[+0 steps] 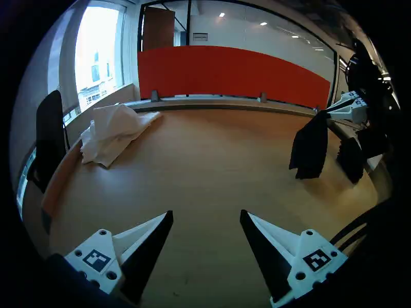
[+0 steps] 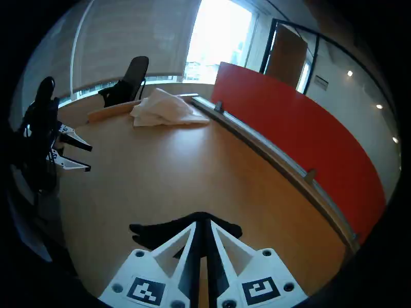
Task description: Fold towel
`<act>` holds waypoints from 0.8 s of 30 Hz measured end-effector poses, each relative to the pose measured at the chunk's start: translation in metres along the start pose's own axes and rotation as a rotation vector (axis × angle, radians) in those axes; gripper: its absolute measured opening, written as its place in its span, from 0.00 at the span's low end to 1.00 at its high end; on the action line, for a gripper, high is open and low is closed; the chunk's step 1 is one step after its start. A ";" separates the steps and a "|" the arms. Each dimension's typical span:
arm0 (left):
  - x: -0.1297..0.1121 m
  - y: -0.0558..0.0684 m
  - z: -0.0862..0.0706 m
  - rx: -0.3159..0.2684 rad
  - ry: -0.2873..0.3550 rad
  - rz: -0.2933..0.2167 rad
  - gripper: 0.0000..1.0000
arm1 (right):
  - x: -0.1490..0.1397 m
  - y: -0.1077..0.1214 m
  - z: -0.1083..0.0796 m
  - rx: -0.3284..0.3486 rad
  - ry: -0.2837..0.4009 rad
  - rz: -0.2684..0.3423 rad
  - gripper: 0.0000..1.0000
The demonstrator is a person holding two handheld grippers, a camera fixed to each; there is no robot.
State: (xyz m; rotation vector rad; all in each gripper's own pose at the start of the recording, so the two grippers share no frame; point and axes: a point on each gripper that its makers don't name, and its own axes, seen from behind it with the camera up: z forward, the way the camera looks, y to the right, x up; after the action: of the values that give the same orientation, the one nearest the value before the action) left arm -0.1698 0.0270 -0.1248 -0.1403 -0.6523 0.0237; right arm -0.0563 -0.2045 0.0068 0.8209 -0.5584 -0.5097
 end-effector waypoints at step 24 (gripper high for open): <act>0.011 0.011 0.000 -0.019 0.005 0.020 0.97 | -0.022 0.095 -0.065 -0.144 0.011 0.122 0.04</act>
State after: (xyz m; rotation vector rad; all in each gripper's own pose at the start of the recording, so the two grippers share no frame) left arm -0.1613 0.0387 -0.1196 -0.1650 -0.6466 0.0370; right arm -0.0115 -0.1017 0.0397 0.6483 -0.5516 -0.4278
